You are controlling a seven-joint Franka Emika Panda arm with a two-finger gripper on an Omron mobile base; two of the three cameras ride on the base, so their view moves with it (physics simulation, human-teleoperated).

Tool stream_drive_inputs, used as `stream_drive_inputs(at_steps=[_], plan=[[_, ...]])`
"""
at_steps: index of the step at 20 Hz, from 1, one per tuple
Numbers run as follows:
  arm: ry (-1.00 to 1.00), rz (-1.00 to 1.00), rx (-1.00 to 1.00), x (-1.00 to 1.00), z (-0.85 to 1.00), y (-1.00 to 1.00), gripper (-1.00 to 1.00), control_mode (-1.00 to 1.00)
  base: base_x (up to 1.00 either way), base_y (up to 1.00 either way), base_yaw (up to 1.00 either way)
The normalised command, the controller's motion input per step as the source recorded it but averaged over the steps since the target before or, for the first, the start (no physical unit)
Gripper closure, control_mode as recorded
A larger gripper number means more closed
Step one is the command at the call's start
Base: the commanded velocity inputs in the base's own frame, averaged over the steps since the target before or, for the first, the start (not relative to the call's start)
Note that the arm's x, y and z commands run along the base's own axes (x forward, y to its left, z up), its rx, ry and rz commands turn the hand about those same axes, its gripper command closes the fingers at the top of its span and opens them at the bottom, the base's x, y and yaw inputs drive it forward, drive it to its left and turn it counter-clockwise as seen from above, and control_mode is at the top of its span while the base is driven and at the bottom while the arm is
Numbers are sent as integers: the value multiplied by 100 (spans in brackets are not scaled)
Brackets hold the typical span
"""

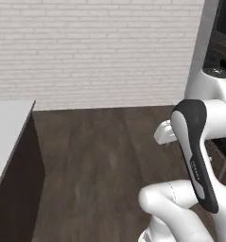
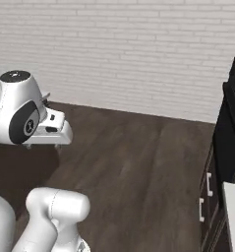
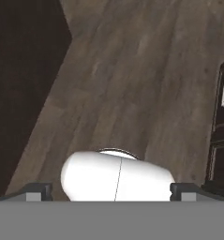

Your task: Navigate to the toaster oven.

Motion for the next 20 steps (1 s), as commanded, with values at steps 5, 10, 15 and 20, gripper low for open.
stream_drive_inputs(at_steps=[5, 10, 15, 20], plan=[[0, 0, 0, 0, 0, 0, -100, 100, -10, 0, -100], [0, 0, 0, 0, 0, 0, -100, 100, -10, 0, -100], [0, 0, 0, 0, 0, 0, -100, 100, -5, 0, -100], [0, 0, 0, 0, 0, 0, -100, 100, -3, 0, -100]])
